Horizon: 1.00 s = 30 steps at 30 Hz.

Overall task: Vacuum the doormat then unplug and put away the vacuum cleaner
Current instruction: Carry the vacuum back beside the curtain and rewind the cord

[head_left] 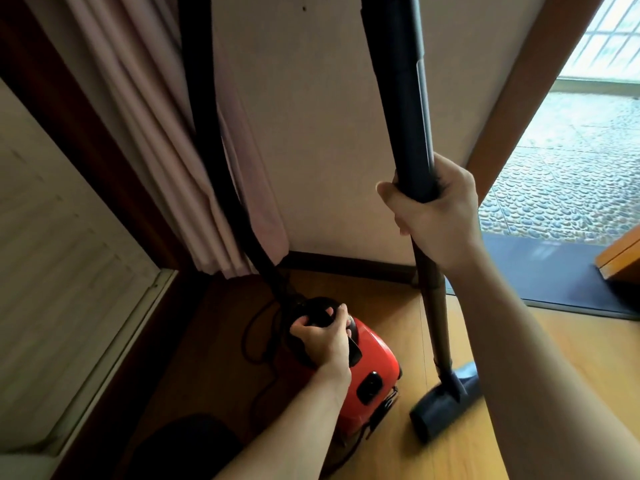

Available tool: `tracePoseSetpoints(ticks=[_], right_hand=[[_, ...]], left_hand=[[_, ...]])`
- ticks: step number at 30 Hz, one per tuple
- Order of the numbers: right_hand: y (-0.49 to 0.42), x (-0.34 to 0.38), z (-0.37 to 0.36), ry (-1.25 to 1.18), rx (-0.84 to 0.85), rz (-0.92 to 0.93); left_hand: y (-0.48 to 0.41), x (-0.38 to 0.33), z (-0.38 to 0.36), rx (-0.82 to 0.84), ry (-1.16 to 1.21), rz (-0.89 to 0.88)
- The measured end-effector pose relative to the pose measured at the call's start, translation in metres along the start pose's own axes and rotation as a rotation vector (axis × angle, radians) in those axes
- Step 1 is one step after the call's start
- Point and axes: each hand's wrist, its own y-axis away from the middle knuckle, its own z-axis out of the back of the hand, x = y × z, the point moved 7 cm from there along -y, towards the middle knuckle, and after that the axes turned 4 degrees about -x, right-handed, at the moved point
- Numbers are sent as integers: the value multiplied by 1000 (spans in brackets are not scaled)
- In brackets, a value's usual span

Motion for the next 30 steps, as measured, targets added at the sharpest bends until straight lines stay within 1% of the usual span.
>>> tracePoseSetpoints(ticks=[2, 6, 9, 11, 14, 20, 22, 26, 28, 30], right_hand=[[-1, 2, 0, -4, -5, -2], [-7, 10, 2, -41, -45, -9], [-16, 13, 6, -82, -88, -5], [-21, 13, 12, -96, -135, -11], [-29, 11, 19, -113, -187, -20], [-51, -2, 9, -130, -217, -49], [-51, -6, 3, -117, -209, -51], [-46, -6, -7, -54, -166, 5], [-43, -9, -9, -67, -135, 14], [-35, -21, -13, -98, -69, -17]], left_hand=[[0, -2, 1, 50, -118, 5], [10, -9, 1, 214, -284, -90], [10, -10, 5, 280, -449, -175], [11, -14, 10, 349, -535, -199], [11, -24, 16, 445, -572, -214], [-8, -35, 30, 528, -616, -192], [-13, -37, 33, 542, -634, -192], [-16, -38, 34, 574, -644, -185], [-17, -39, 35, 576, -627, -180], [-20, -40, 36, 572, -622, -179]])
